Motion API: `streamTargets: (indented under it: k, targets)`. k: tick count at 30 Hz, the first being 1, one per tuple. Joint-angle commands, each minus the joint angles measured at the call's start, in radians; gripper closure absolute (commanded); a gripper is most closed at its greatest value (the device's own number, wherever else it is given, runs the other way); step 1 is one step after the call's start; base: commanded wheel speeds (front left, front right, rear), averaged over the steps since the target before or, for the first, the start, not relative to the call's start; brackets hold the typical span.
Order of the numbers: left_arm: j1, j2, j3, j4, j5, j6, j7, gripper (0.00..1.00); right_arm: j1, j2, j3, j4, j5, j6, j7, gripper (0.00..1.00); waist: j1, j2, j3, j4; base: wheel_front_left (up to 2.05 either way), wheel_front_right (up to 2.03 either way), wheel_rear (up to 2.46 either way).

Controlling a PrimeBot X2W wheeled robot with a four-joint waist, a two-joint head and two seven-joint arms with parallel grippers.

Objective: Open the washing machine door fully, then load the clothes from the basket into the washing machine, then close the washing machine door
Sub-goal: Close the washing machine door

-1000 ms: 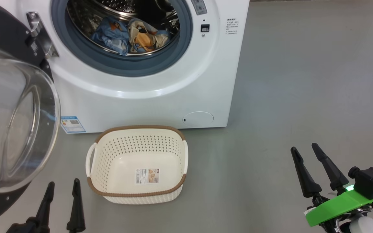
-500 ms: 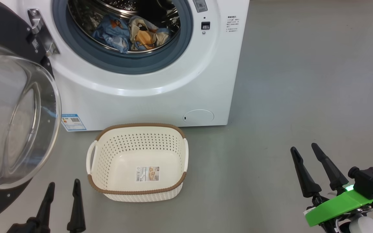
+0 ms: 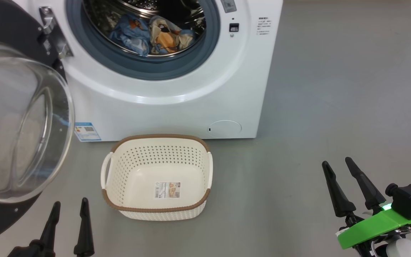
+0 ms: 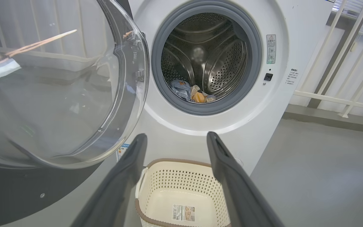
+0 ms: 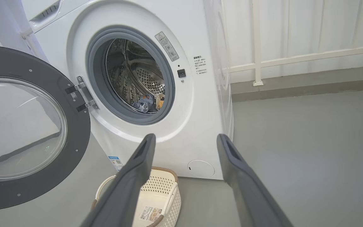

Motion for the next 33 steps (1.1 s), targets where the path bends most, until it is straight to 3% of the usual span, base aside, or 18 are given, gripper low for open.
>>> streamTargets:
  k: [1, 22, 33]
  targets:
    - [-0.032, 0.012, 0.033, -0.018, 0.017, -0.003, -0.005, 0.0, 0.011, -0.007, 0.015, -0.027, -0.005, 0.002, -0.005, 0.0, 0.0, -0.0001, -0.003, 0.016, 0.0, 0.0, 0.0]
    - [-0.013, 0.012, 0.049, 0.007, 0.043, 0.007, -0.005, 0.0, 0.024, -0.014, 0.054, -0.011, 0.003, 0.002, -0.005, 0.0, 0.0, -0.0001, -0.04, 0.216, 0.0, 0.0, 0.0]
    - [-0.005, 0.012, 0.059, 0.001, 0.051, 0.046, -0.005, 0.0, 0.032, -0.01, 0.065, -0.005, 0.01, 0.002, -0.005, 0.0, 0.0, -0.0001, -0.055, 0.321, 0.0, 0.0, 0.0]
